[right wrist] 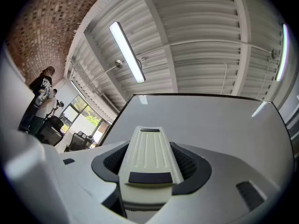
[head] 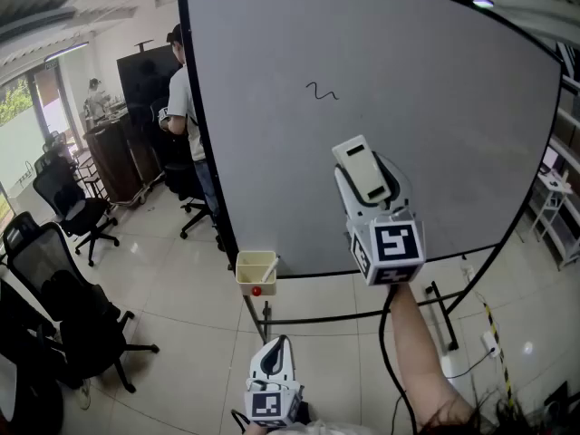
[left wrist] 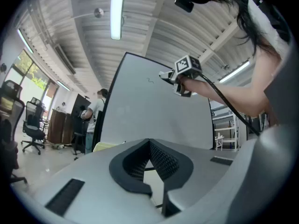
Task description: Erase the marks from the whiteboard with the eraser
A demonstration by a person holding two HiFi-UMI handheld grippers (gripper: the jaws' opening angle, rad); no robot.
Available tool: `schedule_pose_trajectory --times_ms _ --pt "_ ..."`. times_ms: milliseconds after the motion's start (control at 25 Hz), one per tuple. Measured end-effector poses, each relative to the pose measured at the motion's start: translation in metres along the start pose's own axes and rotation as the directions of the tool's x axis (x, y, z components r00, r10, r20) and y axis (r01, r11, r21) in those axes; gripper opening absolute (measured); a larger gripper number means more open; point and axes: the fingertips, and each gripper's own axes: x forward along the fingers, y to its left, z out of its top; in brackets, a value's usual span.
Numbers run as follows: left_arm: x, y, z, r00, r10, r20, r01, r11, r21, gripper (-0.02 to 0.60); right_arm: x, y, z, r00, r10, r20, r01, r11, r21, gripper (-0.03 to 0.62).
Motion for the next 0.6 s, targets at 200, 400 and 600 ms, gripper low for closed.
schedule_pose_trajectory --times_ms 200,400,600 --pt "0.061 0.041 0.026 0.999 -0.026 0.042 0.028 0.998 -0.059 0.003 0.108 0.002 0.019 0.999 -0.047 0.016 0.047 0.999 -0.004 0.282" --pt "0.096 0.074 0.017 0.998 -0.058 0.026 0.060 0.997 -0.051 0.003 0.164 0.033 0.021 0.998 -0.056 -0.008 0.055 0.991 -0.122 0.281" --pt "0.111 0.078 0.009 0.998 -0.066 0.001 0.066 0.994 -0.087 0.003 0.140 -0.013 0.000 0.983 -0.179 -0.043 0.170 0.972 -0.163 0.279"
